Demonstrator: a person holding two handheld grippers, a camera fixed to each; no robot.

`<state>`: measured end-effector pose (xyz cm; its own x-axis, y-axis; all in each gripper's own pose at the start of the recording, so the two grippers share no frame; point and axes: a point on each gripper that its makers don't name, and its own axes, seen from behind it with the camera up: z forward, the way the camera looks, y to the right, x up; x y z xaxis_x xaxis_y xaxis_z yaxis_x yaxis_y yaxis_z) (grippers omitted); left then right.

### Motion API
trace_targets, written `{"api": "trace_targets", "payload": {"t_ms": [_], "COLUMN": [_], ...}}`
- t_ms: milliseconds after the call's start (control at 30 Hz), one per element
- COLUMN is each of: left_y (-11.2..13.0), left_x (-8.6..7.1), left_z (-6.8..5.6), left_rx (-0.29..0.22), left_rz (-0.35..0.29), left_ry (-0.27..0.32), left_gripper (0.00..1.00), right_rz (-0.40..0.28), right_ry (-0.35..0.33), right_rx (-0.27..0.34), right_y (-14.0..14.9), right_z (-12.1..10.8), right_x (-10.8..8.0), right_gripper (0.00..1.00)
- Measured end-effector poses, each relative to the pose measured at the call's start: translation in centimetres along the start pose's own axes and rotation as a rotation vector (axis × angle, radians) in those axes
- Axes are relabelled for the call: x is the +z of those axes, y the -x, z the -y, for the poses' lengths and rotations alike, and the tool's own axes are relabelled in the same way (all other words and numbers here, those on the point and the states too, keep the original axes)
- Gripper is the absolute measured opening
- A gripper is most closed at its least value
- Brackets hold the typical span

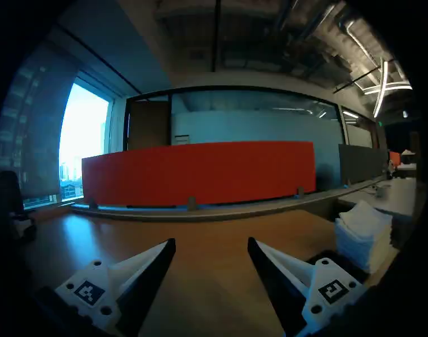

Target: Fold towel

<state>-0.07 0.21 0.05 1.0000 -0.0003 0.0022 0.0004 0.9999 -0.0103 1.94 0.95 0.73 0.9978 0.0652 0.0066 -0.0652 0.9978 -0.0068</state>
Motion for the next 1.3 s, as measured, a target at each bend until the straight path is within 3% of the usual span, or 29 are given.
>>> {"api": "trace_targets", "payload": {"t_ms": [367,1300], "left_y": [0.0,0.0], "left_x": [0.0,0.0], "left_z": [0.0,0.0], "left_rx": [0.000,0.000], "left_rz": [0.000,0.000], "left_ry": [0.000,0.000], "left_gripper": [0.91,0.91], "right_rz": [0.014,-0.006], "right_ry": [-0.004,-0.007], "right_rx": [-0.010,-0.065], "right_y": [2.2,2.0], "right_z": [-0.3,0.9], "right_x": [0.0,-0.7], "right_gripper": [0.99,0.99]}}
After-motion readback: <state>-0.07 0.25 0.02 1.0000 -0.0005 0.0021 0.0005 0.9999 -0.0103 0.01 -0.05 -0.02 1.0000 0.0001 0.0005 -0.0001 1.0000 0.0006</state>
